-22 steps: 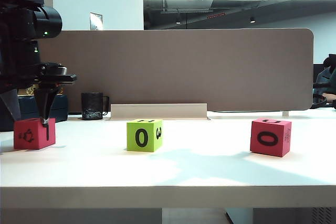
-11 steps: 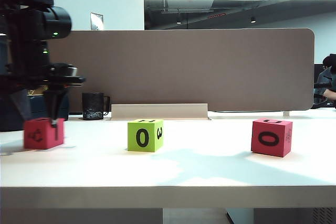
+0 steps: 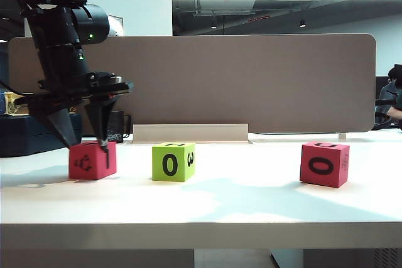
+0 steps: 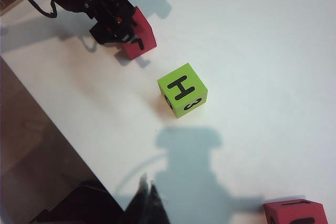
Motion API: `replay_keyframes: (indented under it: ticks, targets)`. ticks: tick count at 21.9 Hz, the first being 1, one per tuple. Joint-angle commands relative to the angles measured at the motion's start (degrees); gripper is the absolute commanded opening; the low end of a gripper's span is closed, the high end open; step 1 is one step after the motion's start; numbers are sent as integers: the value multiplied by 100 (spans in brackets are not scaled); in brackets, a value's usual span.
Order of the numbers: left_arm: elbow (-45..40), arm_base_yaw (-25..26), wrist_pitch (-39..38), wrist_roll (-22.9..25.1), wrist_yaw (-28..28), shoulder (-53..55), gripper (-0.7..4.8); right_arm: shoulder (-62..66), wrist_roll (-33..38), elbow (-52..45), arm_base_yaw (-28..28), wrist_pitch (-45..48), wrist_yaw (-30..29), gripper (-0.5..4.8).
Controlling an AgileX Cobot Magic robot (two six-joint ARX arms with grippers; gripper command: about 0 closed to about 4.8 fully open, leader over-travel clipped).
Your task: Select the appropriate blocks from the scattered letter blocks on the table and arrange them in a row to spell out "THU".
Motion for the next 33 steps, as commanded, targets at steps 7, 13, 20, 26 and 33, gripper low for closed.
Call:
replay_keyframes:
  ticks: [7,13,20,26,33]
  targets:
    - [-35,-481,310,-299,538,55,241,-17,4,33,9,61,-4,-5]
    - [-35,-627,575,-444,509,57,235,-17,4,31,9,-20,-4,-5]
    - [-35,-636,660,-422,494,57,343,-17,4,31,9,-107,-4,-5]
    - [-13,-636,717,-284,522,55,346,-17,4,31,9,-105,0,-5]
    - [219,-614,509,-94,535,-9,479,-17,7,26,7,-109,452,-5]
